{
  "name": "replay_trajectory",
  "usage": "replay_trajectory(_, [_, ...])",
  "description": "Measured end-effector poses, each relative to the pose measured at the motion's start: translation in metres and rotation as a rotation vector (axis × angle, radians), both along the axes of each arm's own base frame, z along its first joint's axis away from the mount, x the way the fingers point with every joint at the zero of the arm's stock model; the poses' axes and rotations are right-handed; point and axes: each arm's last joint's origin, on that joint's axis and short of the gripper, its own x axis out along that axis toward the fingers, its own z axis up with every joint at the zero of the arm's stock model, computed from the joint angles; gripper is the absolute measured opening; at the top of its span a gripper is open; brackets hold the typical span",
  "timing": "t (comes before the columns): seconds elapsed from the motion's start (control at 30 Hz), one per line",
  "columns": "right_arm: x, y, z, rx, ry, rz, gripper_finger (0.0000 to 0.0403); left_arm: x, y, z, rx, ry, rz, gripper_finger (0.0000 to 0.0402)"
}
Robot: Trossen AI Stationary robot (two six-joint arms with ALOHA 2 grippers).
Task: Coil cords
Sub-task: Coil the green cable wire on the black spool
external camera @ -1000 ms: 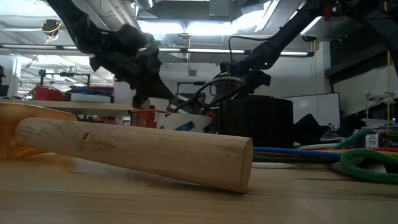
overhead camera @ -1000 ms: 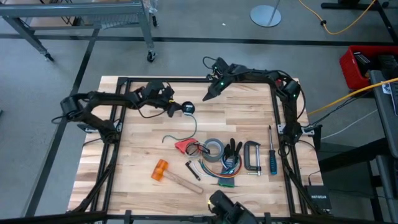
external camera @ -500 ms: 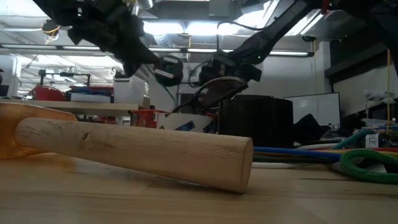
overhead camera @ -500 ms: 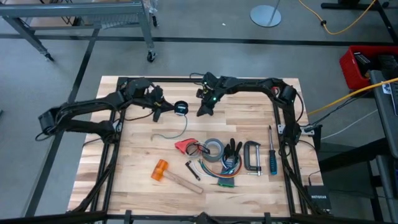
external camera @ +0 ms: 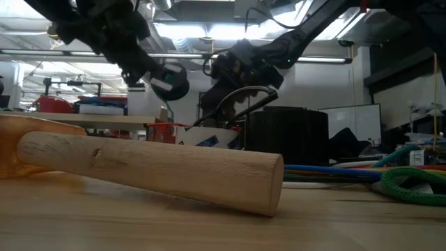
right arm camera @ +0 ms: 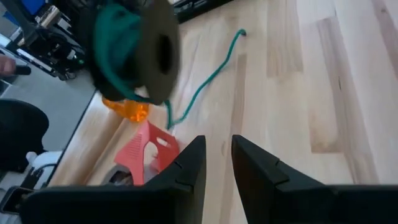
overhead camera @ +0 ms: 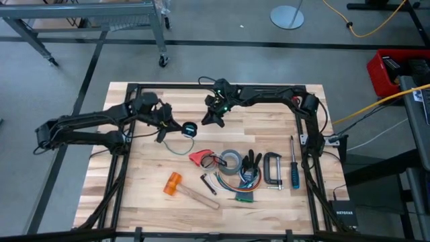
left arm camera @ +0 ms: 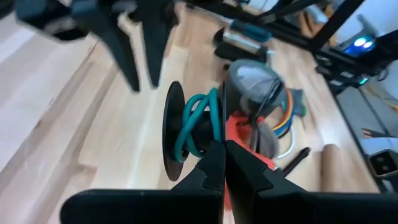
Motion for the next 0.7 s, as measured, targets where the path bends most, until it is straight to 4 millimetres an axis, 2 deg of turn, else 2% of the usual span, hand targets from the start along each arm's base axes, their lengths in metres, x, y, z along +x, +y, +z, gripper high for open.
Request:
replay_trajectory(0.23, [0.003, 0.006, 0.001, 0.025, -0.002, 0.008, 0.0081, -0.002, 0.0, -0.008, 0.013, 0.01, 0.02, 0.0])
replay_trajectory(0.4, [0.008, 0.02, 0.001, 0.021, 0.001, 0.035, 0.0081, -0.003, 0.0, -0.011, 0.012, 0.019, 0.021, 0.0])
replay_trajectory(0.7, [0.019, 0.041, -0.002, -0.12, 0.05, -0.083, 0.0081, -0.002, 0.0, -0.01, 0.019, 0.001, 0.022, 0.0])
